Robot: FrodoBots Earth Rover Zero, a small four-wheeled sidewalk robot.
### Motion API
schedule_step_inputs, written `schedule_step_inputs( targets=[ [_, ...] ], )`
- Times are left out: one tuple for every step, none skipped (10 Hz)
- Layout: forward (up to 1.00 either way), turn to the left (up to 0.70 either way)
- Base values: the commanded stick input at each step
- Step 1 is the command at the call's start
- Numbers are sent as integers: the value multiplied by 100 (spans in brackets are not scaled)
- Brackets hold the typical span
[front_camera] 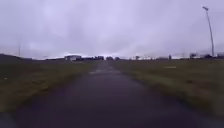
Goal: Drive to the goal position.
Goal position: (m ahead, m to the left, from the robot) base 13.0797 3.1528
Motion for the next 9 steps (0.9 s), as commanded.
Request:
schedule_step_inputs(
  targets=[
    [100,-30],
    [100,0],
    [100,0],
    [100,0],
    [100,0],
    [100,0],
    [100,0],
    [100,0],
    [100,0]
  ],
)
